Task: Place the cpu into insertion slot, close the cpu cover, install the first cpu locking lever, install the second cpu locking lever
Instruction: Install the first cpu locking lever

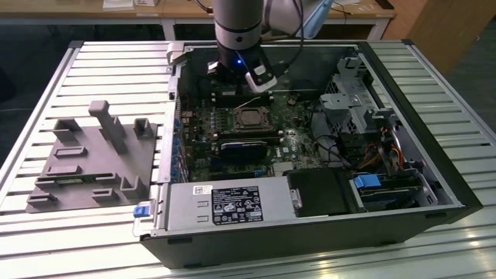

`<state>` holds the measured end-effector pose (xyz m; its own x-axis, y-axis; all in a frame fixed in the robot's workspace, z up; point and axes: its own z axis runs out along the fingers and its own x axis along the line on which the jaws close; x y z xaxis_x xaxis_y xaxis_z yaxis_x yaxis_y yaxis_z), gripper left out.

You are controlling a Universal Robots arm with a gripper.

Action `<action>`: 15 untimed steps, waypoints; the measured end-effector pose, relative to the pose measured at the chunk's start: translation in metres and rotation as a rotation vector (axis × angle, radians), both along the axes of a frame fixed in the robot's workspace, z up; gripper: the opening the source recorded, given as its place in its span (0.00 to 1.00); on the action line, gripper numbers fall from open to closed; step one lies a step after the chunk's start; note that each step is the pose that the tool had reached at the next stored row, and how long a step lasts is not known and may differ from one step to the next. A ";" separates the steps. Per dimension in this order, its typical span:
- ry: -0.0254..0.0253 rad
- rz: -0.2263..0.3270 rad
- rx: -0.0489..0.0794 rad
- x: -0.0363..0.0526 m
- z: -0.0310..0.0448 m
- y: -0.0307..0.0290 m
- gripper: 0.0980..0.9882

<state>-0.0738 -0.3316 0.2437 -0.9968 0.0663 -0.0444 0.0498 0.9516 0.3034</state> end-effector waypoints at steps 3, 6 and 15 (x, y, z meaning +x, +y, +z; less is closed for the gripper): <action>0.0000 0.000 0.000 0.0122 0.0000 0.0000 0.00; 0.0001 0.000 0.000 0.0212 -0.0002 0.0000 0.00; -0.0429 0.000 -0.002 0.0217 -0.0059 0.0000 0.00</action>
<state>-0.0521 -0.3315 0.2377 -0.9940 0.0663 -0.0872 0.0369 0.9521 0.3036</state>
